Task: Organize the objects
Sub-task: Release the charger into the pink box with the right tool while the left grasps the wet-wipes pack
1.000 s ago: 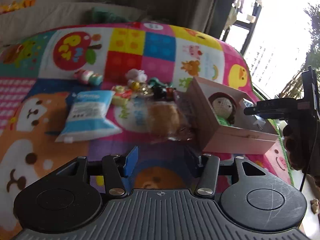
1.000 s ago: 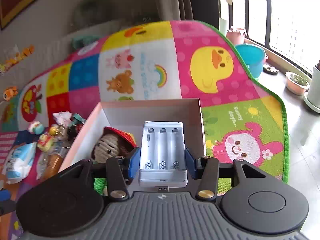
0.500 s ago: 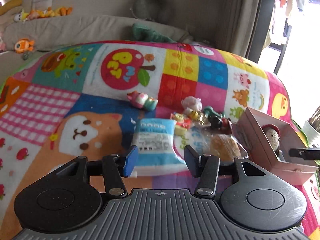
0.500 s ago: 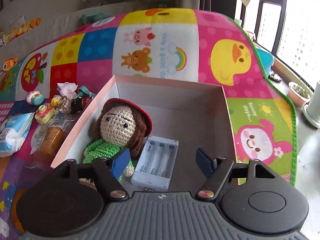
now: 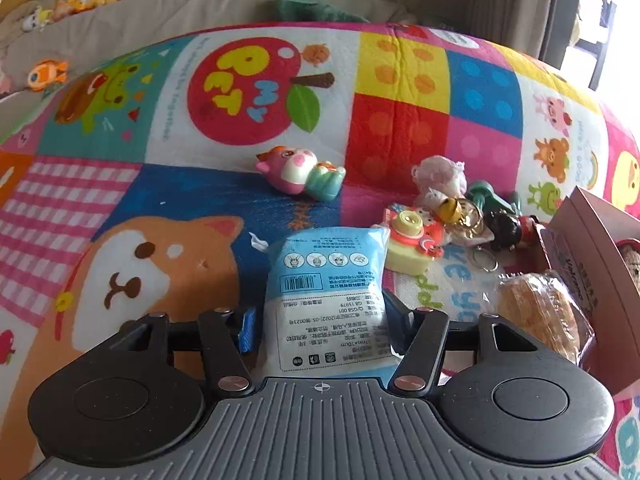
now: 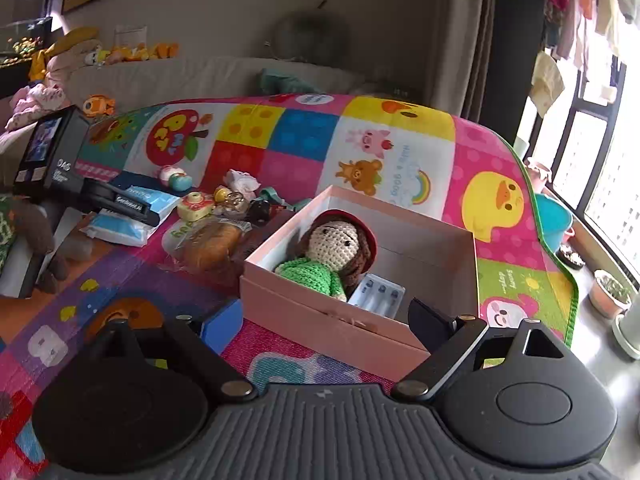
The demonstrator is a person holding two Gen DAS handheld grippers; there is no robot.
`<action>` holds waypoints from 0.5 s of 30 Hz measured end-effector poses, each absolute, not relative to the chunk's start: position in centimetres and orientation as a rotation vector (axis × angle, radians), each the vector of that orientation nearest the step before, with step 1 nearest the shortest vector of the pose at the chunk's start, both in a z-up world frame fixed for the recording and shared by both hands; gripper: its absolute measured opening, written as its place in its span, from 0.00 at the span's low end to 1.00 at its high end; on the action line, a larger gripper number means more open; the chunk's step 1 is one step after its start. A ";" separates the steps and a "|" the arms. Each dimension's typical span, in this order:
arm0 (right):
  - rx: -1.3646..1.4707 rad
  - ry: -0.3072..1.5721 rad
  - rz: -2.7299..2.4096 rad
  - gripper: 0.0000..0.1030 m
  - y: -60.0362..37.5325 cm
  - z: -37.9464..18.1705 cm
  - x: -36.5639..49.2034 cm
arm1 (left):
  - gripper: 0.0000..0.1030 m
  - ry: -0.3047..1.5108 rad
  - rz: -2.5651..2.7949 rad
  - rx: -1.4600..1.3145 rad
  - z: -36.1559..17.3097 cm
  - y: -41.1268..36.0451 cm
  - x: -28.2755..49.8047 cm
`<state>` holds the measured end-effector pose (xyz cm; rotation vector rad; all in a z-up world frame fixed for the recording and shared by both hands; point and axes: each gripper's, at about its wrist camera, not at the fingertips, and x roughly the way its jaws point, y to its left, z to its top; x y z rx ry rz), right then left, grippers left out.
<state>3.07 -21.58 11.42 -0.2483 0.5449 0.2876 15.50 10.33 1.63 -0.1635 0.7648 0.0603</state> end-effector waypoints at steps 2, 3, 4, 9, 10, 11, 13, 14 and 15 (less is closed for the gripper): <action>-0.263 0.542 0.311 0.88 -20.9 11.4 3.0 | 0.57 0.770 0.050 -0.228 1.8 10.8 14.3; -0.259 0.550 0.323 0.88 -20.6 11.4 3.1 | 0.56 0.770 0.027 -0.263 1.8 11.1 13.4; -0.250 0.560 0.334 0.88 -20.3 11.5 3.5 | 0.56 0.765 -0.002 -0.285 1.8 11.2 12.3; -0.194 0.602 0.397 0.88 -17.5 12.6 7.0 | 0.56 0.700 -0.107 -0.252 1.3 11.2 5.4; -0.176 0.617 0.407 0.88 -16.7 13.0 8.1 | 0.56 0.678 -0.106 -0.249 1.2 11.5 4.3; -0.156 0.634 0.415 0.88 -15.6 13.3 9.5 | 0.56 0.649 -0.096 -0.253 0.9 11.9 3.3; -0.136 0.666 0.441 0.88 -12.9 13.6 12.5 | 0.56 0.589 -0.067 -0.374 0.7 13.8 1.9; -0.139 0.683 0.456 0.88 -11.4 13.7 14.0 | 0.56 0.570 -0.045 -0.425 0.6 14.6 1.7; -0.148 0.703 0.466 0.88 -9.7 13.6 15.6 | 0.56 0.557 -0.014 -0.485 0.4 15.5 1.8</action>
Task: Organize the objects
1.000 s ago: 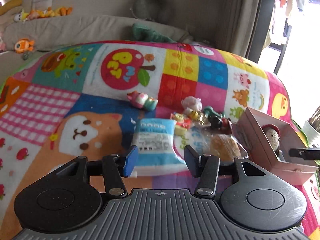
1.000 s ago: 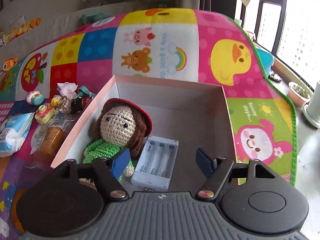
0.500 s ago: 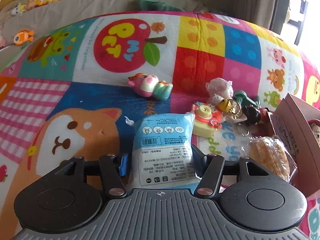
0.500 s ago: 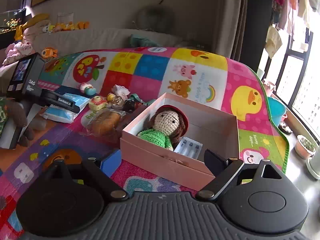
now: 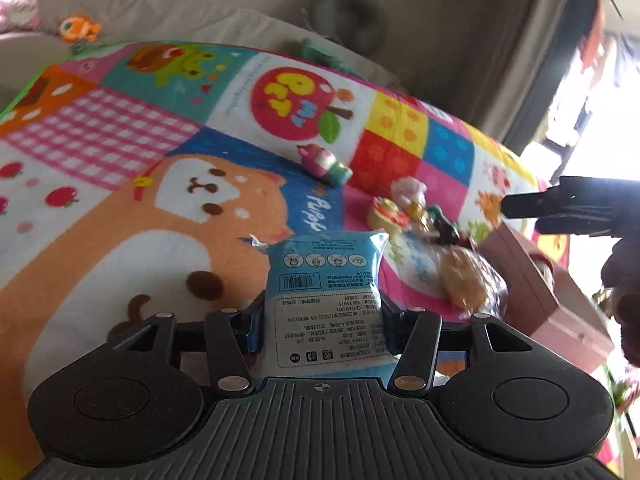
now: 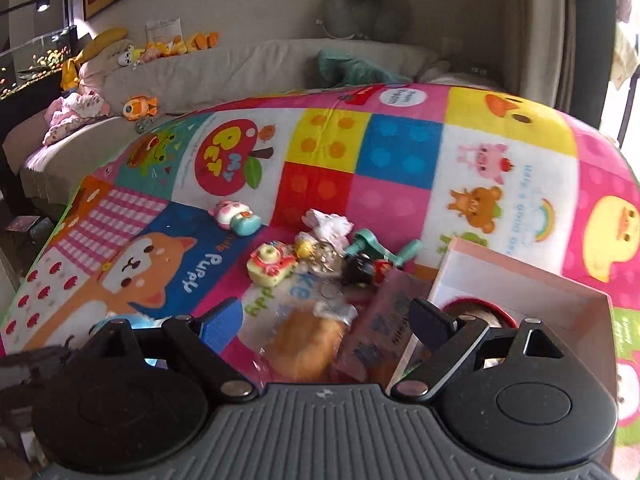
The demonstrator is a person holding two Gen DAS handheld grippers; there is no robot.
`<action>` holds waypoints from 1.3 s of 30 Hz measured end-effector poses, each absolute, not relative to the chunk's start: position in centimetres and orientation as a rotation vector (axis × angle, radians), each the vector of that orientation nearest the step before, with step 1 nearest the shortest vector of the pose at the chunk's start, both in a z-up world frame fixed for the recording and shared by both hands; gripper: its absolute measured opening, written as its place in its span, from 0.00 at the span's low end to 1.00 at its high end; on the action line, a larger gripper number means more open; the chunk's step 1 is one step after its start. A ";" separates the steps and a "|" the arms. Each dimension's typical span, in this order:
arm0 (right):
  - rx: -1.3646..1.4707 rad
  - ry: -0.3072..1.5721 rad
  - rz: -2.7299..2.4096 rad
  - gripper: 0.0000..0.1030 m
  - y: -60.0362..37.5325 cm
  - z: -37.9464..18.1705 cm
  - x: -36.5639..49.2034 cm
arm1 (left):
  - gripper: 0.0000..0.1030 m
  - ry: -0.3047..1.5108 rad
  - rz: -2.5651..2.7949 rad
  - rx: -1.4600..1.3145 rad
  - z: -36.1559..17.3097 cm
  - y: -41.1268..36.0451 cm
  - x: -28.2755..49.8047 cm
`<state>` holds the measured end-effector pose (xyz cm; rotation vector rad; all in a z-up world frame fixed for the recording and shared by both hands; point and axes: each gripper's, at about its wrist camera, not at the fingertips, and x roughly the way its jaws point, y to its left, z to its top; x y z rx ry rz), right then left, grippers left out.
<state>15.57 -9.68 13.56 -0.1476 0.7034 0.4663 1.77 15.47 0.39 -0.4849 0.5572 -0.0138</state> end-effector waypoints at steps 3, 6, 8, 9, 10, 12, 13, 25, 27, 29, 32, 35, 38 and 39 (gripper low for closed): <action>-0.190 0.768 0.484 0.88 -3.4 12.3 20.5 | 0.56 0.529 0.025 -0.591 0.0 17.1 1.8; -0.245 0.797 0.501 0.88 2.7 10.6 24.0 | 0.56 0.497 0.034 -0.627 -0.1 17.8 1.3; -0.282 0.803 0.513 0.87 6.2 9.4 25.6 | 0.56 0.489 0.028 -0.619 -0.1 17.7 1.2; -0.303 0.798 0.509 0.86 7.8 8.9 26.3 | 0.55 0.490 0.020 -0.612 0.0 17.6 1.3; -0.312 0.800 0.499 0.86 8.9 8.3 26.9 | 0.55 0.489 0.013 -0.607 0.0 17.5 1.2; -0.321 0.815 0.478 0.79 11.0 7.2 28.4 | 0.55 0.487 0.007 -0.613 -0.1 17.6 1.1; -0.326 0.819 0.466 0.76 11.6 6.8 29.0 | 0.55 0.488 0.003 -0.621 -0.2 17.7 1.1; -0.529 0.848 0.240 0.45 2.7 7.3 33.5 | 0.56 0.498 -0.014 -0.683 -0.8 18.4 1.1; -0.476 0.904 0.188 0.32 -0.5 7.2 34.6 | 0.56 0.498 -0.014 -0.685 -0.8 18.4 1.1; -0.394 0.968 0.162 0.30 -2.9 6.9 35.1 | 0.56 0.497 -0.013 -0.686 -0.8 18.3 1.1; -0.337 0.966 0.180 0.29 -4.4 6.9 33.4 | 0.56 0.496 -0.012 -0.688 -0.8 18.3 1.1; -0.306 0.970 0.259 0.29 -4.9 7.6 30.5 | 0.56 0.494 -0.010 -0.691 -0.8 18.4 1.1; -0.275 0.972 0.335 0.29 -5.4 8.4 26.7 | 0.56 0.494 -0.009 -0.688 -0.8 18.3 1.1; -0.264 0.968 0.380 0.28 -5.5 8.8 25.1 | 0.56 0.494 -0.008 -0.687 -0.8 18.3 1.1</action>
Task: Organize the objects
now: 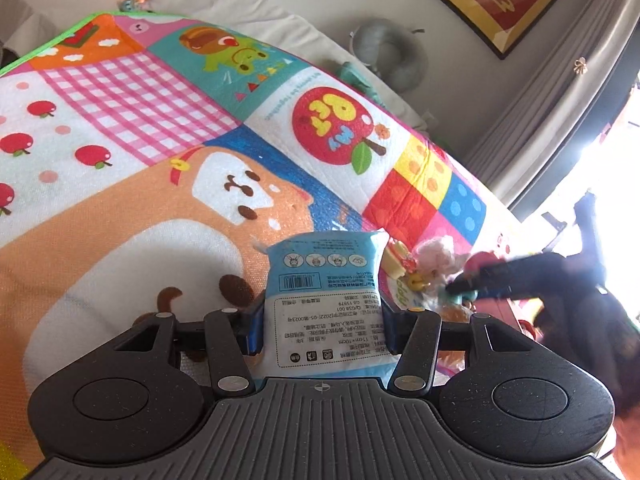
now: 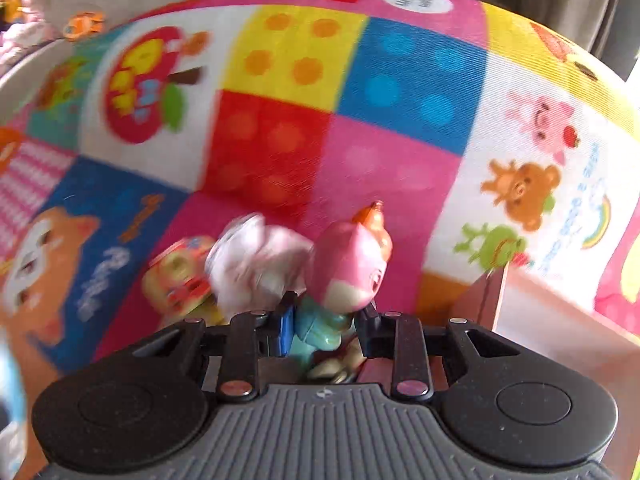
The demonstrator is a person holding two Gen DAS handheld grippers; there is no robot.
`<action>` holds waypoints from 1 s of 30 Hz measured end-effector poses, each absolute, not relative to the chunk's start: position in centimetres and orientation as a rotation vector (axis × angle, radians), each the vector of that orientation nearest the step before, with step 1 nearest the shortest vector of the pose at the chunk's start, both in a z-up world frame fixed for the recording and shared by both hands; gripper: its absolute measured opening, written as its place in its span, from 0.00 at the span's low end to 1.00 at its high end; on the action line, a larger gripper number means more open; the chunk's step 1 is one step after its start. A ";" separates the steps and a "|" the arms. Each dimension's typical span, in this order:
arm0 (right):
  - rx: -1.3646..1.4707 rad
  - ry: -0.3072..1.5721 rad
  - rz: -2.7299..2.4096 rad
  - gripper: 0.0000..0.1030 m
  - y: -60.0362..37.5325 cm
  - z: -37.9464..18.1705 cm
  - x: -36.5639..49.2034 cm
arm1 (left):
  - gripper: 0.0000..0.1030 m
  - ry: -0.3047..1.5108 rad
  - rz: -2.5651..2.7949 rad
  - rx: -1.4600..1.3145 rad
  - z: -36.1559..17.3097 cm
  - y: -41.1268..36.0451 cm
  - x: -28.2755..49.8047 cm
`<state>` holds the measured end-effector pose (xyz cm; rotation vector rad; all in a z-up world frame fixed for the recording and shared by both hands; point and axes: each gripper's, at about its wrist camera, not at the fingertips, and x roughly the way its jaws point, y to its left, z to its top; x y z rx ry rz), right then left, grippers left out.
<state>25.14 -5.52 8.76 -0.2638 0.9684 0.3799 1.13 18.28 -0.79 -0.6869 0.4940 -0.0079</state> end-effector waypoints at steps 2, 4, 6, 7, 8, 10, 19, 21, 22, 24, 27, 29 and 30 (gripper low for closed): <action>-0.247 1.023 0.455 0.23 -4.7 8.7 22.0 | 0.56 0.496 -0.007 -0.688 -0.8 18.3 1.1; -0.278 1.048 0.516 0.23 -4.6 8.4 18.4 | 0.56 0.499 -0.008 -0.689 -0.8 18.2 1.0; -0.302 1.067 0.578 0.23 -4.8 8.2 14.9 | 0.56 0.502 -0.009 -0.685 -0.7 18.2 1.0; -0.309 1.077 0.604 0.23 -5.2 8.4 13.3 | 0.56 0.503 -0.007 -0.684 -0.7 18.1 1.1; -0.315 1.084 0.630 0.25 -5.5 8.7 12.0 | 0.56 0.503 -0.006 -0.682 -0.7 18.1 1.1; -0.326 1.055 0.657 0.39 -6.4 10.0 10.1 | 0.56 0.504 -0.006 -0.683 -0.7 18.1 1.1; -0.107 0.922 0.528 0.83 -5.7 13.2 19.9 | 0.56 0.502 -0.004 -0.686 -0.8 18.1 1.1; -0.127 0.921 0.511 0.83 -2.9 12.1 22.9 | 0.56 0.502 -0.005 -0.686 -0.8 18.1 1.1; -0.161 0.915 0.501 0.83 -1.2 11.4 24.1 | 0.56 0.501 -0.005 -0.686 -0.8 18.1 1.1; -0.288 0.887 0.473 0.83 2.2 9.6 26.1 | 0.56 0.500 -0.006 -0.691 -0.9 18.1 1.1; -0.455 0.874 0.403 0.82 4.8 6.9 28.6 | 0.56 0.498 -0.011 -0.704 -1.0 18.3 1.2; -0.417 0.911 0.431 0.80 3.8 6.6 29.8 | 0.56 0.496 -0.014 -0.714 -1.0 18.4 1.3; -0.397 0.933 0.441 0.72 3.0 6.8 30.1 | 0.56 0.495 -0.015 -0.718 -1.1 18.5 1.4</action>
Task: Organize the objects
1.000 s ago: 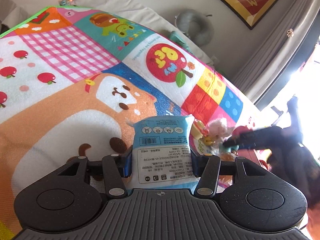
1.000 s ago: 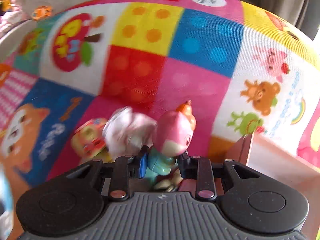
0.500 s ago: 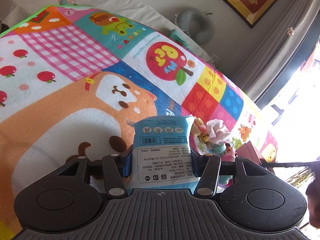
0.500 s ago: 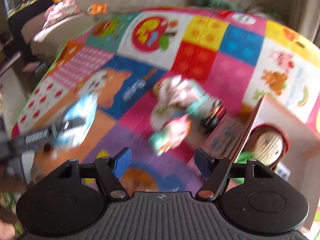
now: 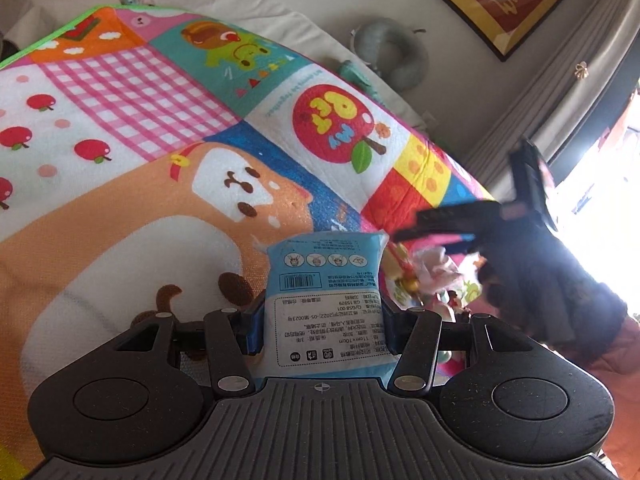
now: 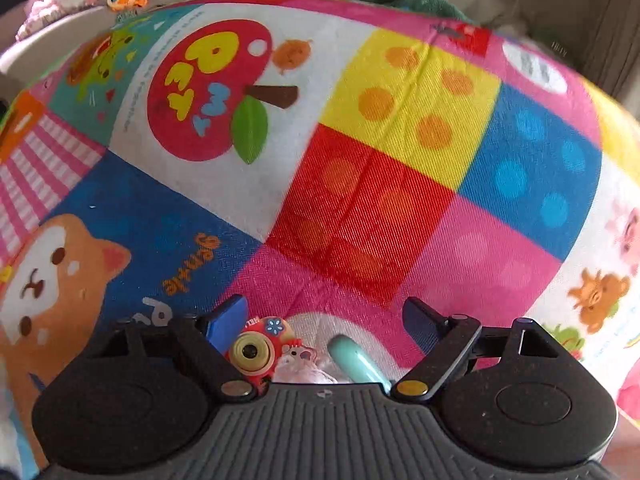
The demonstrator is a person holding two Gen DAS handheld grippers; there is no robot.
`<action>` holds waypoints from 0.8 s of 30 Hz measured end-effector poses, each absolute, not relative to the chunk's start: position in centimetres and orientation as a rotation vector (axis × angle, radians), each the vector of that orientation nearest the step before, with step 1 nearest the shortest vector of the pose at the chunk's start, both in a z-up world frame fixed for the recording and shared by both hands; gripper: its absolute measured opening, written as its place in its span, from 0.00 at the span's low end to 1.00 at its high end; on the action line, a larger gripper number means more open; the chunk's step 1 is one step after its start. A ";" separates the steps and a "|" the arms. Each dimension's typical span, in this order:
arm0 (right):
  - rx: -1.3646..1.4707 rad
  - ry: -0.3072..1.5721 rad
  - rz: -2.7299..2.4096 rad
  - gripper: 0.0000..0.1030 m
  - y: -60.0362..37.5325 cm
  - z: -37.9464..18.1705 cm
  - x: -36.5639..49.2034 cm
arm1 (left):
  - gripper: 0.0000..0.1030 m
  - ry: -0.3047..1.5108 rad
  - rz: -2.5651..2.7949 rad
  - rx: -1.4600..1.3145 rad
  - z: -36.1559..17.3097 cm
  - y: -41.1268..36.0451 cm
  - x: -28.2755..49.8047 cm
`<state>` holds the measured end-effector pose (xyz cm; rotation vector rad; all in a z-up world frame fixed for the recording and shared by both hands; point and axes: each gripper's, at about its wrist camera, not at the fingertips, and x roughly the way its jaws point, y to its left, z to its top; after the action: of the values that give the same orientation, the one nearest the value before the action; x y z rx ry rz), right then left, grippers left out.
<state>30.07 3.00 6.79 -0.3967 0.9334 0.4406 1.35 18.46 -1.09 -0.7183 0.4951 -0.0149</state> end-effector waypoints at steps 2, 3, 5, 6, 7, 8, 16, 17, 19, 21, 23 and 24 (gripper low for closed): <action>-0.368 0.973 0.443 0.60 0.9 7.1 30.3 | 0.56 0.495 -0.017 -0.723 -1.1 18.6 1.3; -0.351 0.995 0.445 0.56 -0.3 7.2 30.2 | 0.56 0.494 -0.018 -0.725 -1.2 18.6 1.3; -0.320 1.023 0.432 0.52 -2.5 7.3 29.7 | 0.56 0.494 -0.019 -0.726 -1.2 18.6 1.2; -0.319 1.041 0.422 0.49 -3.3 7.1 29.4 | 0.56 0.494 -0.019 -0.726 -1.2 18.6 1.2; -0.307 1.051 0.416 0.49 -4.3 7.0 28.9 | 0.56 0.494 -0.019 -0.726 -1.2 18.6 1.2; -0.294 1.062 0.404 0.49 -5.1 6.9 28.5 | 0.56 0.494 -0.019 -0.727 -1.2 18.6 1.2; -0.243 1.070 0.448 0.45 -6.9 7.3 22.5 | 0.56 0.492 -0.019 -0.731 -1.2 18.5 1.0; -0.240 1.072 0.466 0.46 -6.9 7.3 21.3 | 0.56 0.492 -0.019 -0.731 -1.2 18.5 1.0; -0.217 1.081 0.525 0.45 -7.6 7.3 18.7 | 0.56 0.493 -0.018 -0.730 -1.2 18.5 0.9; -0.216 1.067 0.571 0.46 -8.4 7.3 15.5 | 0.56 0.493 -0.018 -0.731 -1.2 18.5 0.9; -0.220 1.064 0.611 0.48 -9.0 7.2 12.6 | 0.56 0.493 -0.018 -0.730 -1.2 18.5 0.9; -0.222 1.060 0.628 0.50 -9.5 7.2 11.1 | 0.56 0.494 -0.018 -0.731 -1.2 18.5 0.9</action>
<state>11.07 -9.49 7.22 -0.2223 1.0598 0.6280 0.86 18.47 -1.16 -0.7307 0.4938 -0.0175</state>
